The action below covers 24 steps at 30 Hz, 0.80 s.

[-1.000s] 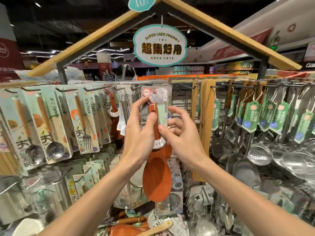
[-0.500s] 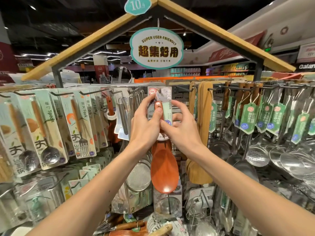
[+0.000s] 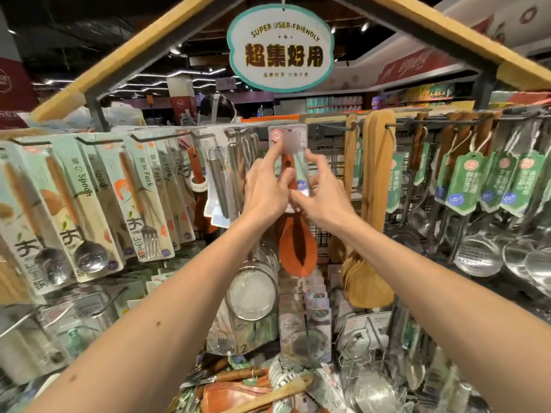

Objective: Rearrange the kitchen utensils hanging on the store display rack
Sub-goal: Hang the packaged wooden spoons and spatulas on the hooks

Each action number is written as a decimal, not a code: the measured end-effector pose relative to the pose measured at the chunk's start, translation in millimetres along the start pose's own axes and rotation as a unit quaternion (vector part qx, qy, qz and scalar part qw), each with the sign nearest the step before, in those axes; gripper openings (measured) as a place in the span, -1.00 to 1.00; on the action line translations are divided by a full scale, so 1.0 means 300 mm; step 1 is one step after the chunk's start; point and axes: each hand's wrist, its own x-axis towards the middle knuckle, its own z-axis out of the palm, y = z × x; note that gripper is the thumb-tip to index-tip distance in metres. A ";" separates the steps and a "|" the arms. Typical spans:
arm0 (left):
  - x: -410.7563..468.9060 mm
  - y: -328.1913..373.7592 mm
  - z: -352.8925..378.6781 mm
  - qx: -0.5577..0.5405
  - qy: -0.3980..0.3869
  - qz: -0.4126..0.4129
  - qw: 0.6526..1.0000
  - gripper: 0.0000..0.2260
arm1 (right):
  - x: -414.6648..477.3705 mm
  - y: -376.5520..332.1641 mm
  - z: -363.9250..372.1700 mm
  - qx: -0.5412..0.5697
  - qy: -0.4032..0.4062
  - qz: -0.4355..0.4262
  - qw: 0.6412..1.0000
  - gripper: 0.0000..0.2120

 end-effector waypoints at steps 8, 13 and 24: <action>-0.001 0.004 -0.025 0.035 -0.052 0.002 0.998 -0.46 | 0.007 0.017 0.001 -0.009 -0.002 -0.003 1.000 -0.25; -0.105 0.022 -0.070 0.064 -0.076 0.027 0.995 -0.40 | -0.138 0.051 -0.071 -0.072 -0.021 0.009 0.997 -0.44; -0.626 -0.090 -0.131 0.131 -0.233 -0.016 0.963 -0.72 | -0.879 0.269 -0.059 -0.045 -0.129 0.123 0.983 -0.74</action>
